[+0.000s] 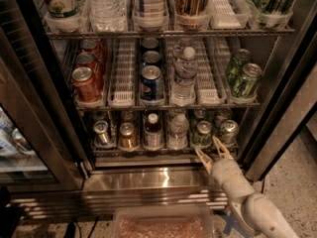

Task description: Pick green can from bottom shelf of fridge

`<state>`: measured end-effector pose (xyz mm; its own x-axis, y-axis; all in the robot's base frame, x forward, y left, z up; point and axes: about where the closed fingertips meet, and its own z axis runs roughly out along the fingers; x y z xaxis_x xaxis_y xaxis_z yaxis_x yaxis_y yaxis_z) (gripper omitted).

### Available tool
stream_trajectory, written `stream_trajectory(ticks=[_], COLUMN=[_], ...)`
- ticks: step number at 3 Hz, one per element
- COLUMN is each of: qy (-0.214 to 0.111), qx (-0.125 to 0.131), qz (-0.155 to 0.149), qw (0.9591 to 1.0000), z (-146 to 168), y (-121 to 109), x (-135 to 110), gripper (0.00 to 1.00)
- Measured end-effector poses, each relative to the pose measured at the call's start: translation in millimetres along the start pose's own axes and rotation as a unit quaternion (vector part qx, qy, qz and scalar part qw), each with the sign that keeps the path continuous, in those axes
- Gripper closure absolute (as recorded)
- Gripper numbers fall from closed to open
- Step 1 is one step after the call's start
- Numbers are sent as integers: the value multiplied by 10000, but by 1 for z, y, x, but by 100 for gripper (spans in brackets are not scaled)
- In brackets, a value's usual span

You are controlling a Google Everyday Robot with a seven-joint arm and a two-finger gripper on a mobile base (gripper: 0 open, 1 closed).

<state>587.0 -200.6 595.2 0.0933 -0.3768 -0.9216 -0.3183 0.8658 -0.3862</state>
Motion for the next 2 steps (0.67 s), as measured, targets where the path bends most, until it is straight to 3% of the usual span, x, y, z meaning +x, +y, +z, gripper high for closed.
stream_trajectory(ticks=[2], qy=[20], qx=[481], qz=[263], qw=[9985], z=[16], y=[-10], x=[11], gripper=[41])
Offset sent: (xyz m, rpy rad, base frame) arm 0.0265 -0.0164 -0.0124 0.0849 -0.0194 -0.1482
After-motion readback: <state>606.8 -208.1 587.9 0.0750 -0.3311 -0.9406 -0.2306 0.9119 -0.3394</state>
